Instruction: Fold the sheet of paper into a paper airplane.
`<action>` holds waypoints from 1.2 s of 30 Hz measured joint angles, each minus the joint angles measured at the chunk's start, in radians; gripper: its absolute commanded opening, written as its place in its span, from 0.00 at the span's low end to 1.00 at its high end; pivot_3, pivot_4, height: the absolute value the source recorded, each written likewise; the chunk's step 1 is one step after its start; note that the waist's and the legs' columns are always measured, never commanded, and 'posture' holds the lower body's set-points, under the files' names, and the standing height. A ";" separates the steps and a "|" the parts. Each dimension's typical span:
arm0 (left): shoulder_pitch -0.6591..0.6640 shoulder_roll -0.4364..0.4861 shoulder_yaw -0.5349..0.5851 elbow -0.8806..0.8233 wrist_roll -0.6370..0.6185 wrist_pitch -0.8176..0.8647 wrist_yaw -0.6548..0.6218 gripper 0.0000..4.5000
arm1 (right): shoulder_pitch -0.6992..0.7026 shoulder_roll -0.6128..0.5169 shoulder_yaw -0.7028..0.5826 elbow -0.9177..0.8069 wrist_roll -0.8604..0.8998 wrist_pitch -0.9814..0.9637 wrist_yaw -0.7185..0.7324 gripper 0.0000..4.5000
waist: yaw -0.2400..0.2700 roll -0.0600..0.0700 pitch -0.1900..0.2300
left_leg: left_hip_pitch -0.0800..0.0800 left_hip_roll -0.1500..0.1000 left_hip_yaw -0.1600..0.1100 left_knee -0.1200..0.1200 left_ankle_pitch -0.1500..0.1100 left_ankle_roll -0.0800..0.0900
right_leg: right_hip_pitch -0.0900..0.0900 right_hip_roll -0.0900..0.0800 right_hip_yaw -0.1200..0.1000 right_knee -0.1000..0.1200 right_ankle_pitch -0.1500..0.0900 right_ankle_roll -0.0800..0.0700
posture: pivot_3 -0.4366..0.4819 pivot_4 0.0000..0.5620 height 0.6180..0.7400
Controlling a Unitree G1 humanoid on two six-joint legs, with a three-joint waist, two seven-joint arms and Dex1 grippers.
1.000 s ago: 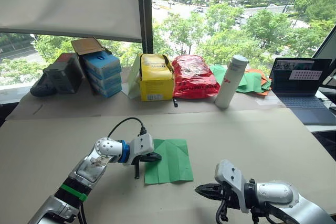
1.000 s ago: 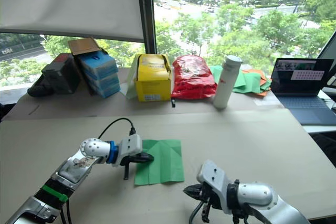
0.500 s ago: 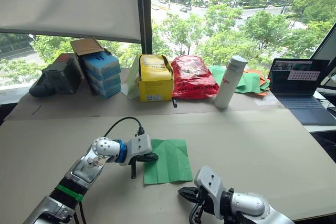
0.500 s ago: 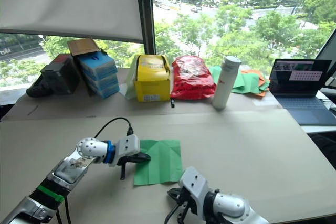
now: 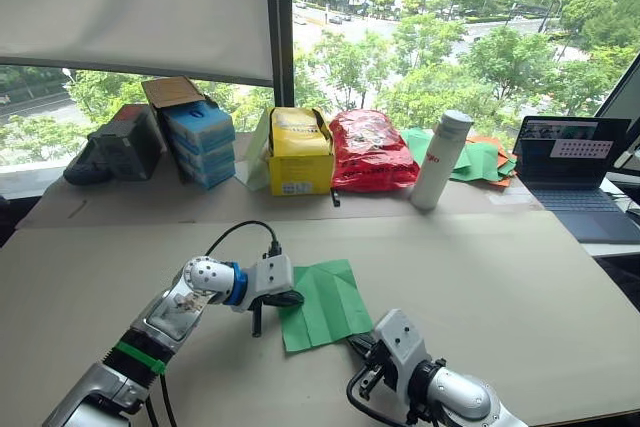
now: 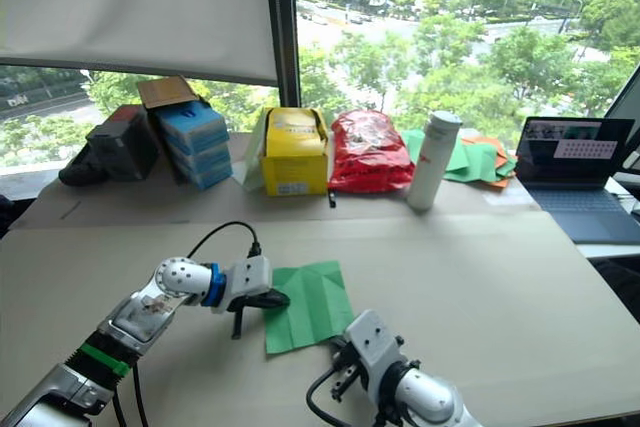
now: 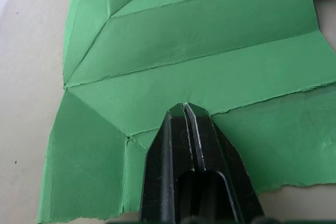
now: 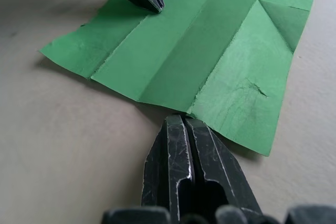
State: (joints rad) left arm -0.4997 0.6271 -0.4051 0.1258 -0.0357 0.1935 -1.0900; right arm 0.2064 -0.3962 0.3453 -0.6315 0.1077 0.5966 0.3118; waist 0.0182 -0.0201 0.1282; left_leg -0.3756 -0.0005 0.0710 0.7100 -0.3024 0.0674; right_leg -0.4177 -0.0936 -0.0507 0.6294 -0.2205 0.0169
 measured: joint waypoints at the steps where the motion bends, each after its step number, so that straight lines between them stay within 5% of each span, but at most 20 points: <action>1: -0.011 -0.004 -0.006 0.012 0.005 0.000 -0.002 0.00 | 0.000 0.014 -0.003 0.008 -0.008 -0.006 -0.012 0.00 | 0.002 0.000 -0.001 | 0.001 0.000 0.000 0.000 0.000 0.000 | 0.000 0.000 0.000 0.000 0.000 0.000 | 0.48 0.27 1.00; 13: -0.045 -0.026 -0.013 0.064 0.031 -0.025 -0.023 0.00 | -0.017 0.150 -0.084 0.046 0.055 -0.073 0.000 0.00 | 0.003 0.005 -0.006 | 0.001 0.000 0.000 0.000 -0.001 0.001 | 0.001 -0.001 0.002 -0.001 0.000 0.001 | 0.48 0.27 1.00; 24: -0.029 -0.026 0.017 0.052 0.033 -0.014 -0.021 0.00 | -0.231 0.106 0.005 0.214 0.110 -0.072 0.200 0.00 | -0.005 0.006 -0.006 | 0.000 0.000 0.000 0.000 -0.001 0.002 | 0.000 -0.001 0.002 -0.001 0.000 0.001 | 0.48 0.27 1.00; 36: 0.156 0.075 0.276 -0.227 -0.147 0.365 0.038 0.00 | -0.322 0.048 0.040 0.312 0.070 -0.064 0.278 0.00 | -0.027 0.005 -0.002 | -0.009 0.001 -0.001 -0.001 0.000 0.001 | -0.005 -0.001 0.007 0.000 -0.001 -0.001 | 0.48 0.27 1.00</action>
State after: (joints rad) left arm -0.3438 0.7023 -0.1291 -0.1015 -0.1828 0.5581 -1.0520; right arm -0.1159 -0.3486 0.3849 -0.3195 0.1778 0.5330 0.5900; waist -0.0088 -0.0150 0.1264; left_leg -0.3844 0.0001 0.0702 0.7091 -0.3028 0.0679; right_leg -0.4224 -0.0943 -0.0441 0.6298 -0.2211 0.0164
